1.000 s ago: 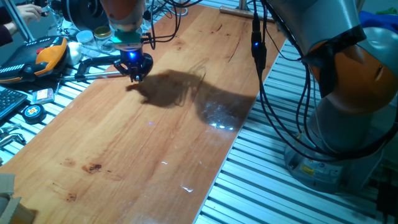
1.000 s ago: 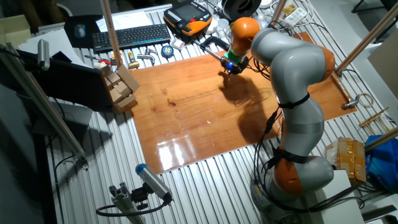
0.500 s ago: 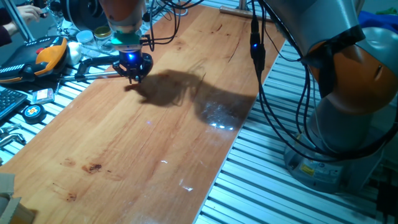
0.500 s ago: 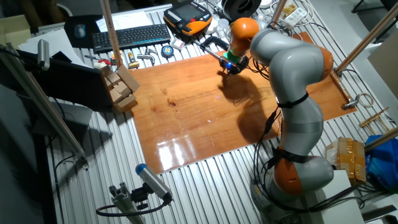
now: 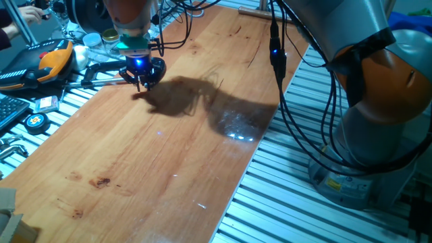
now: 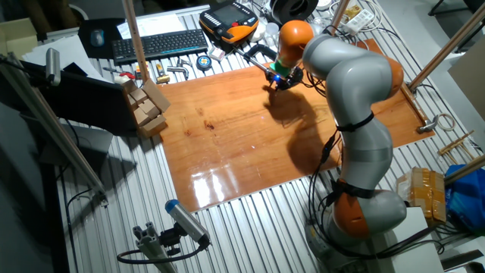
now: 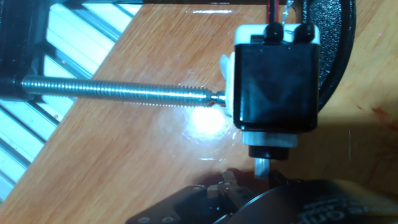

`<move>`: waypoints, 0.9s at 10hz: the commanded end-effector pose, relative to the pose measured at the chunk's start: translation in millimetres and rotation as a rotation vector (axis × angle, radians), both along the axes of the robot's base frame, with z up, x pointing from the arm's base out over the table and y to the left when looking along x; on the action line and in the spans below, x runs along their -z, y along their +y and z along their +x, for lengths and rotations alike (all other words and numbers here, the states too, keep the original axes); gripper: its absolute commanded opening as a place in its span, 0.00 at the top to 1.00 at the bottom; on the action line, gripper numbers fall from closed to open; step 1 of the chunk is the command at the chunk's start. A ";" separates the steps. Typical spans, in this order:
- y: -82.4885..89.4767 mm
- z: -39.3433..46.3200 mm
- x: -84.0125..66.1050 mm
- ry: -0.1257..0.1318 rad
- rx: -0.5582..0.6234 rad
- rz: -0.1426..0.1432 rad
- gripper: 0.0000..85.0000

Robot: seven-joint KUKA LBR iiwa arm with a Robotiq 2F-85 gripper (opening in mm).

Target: Sharpen the pencil with a pencil sharpener

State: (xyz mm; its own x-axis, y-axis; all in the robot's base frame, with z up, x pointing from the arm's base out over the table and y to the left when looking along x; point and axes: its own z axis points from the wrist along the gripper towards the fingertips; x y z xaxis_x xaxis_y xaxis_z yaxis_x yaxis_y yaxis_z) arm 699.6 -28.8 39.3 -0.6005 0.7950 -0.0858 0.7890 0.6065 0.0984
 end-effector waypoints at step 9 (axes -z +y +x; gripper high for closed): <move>3.2 10.0 -0.9 0.001 -0.002 -0.002 0.60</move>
